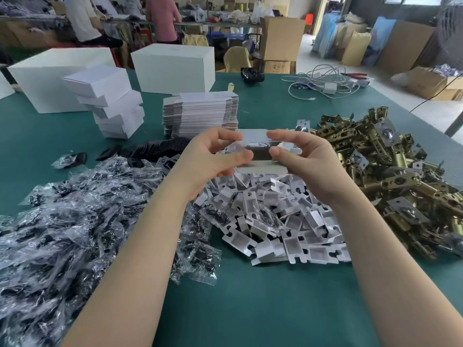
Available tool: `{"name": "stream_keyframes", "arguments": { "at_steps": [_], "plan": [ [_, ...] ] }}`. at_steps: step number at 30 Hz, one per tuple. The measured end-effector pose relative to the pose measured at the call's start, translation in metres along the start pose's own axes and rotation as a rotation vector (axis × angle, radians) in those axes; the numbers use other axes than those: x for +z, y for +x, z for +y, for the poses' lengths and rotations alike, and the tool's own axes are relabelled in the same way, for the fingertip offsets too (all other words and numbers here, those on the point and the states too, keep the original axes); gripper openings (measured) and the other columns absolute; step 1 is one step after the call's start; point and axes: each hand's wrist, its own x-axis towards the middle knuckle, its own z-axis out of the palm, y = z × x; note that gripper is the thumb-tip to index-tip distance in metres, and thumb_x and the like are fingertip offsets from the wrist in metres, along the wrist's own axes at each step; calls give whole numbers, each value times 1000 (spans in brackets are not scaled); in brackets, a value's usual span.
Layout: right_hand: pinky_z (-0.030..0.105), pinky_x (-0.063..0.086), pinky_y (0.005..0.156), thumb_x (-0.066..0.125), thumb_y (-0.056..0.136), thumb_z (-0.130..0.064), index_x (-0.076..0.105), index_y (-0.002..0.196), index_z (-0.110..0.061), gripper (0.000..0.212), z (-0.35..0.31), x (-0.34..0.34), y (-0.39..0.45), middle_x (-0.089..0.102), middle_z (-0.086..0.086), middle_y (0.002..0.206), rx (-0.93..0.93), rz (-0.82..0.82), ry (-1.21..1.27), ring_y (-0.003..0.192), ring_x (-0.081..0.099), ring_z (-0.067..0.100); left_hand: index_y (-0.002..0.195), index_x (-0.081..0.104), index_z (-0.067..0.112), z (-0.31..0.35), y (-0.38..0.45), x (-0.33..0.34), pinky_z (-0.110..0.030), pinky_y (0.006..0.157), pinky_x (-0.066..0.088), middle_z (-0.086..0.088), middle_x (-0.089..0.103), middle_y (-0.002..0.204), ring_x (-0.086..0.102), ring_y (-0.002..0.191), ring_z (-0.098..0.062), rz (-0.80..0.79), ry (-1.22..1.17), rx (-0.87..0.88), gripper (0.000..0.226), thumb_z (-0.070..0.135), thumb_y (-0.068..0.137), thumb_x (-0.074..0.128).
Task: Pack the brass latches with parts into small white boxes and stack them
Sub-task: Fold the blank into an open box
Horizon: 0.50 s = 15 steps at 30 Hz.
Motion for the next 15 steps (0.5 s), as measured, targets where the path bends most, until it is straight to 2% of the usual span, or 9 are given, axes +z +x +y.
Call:
{"name": "stream_keyframes", "arguments": {
  "at_steps": [3,6,9,11,13,15],
  "plan": [
    [15,52,59,80,72,-24,74,95,-26,24,-2,6,-1,75,-11,97,-57,65,-24,58,64,1,82,68,32,-4,2,4,-17,49,47,3,76,95,63,59,-3,83,123,19,27,22,71,90],
    [12,48,53,81,78,-13,74,89,-24,18,-2,9,0,73,-18,101,-79,104,-141,50,60,-2,72,68,39,-4,2,7,-17,45,44,5,77,93,64,60,-2,131,124,53,27,20,75,87],
    [15,51,54,77,82,-7,73,87,-25,19,0,10,1,73,-18,99,-97,143,-214,57,64,2,79,71,39,2,-1,8,-20,47,47,3,75,105,68,67,-6,95,26,37,23,27,71,89],
    [18,54,60,75,83,-5,73,83,-28,23,-1,9,2,73,-19,95,-116,178,-201,67,66,2,90,75,37,6,-3,9,-22,52,53,6,73,106,70,73,-9,-2,-109,-1,26,32,67,84],
    [17,54,63,75,81,-8,74,79,-31,23,-2,7,2,74,-16,93,-119,191,-122,72,67,1,97,77,35,8,-4,9,-24,61,57,8,71,101,70,79,-11,-81,-186,-22,30,28,69,80],
    [17,53,63,76,81,-11,75,79,-32,22,-2,5,2,75,-12,90,-119,186,-74,72,68,4,98,77,32,7,-4,11,-24,66,57,7,70,99,70,81,-10,-89,-143,-14,25,20,76,78]
  ]
}}
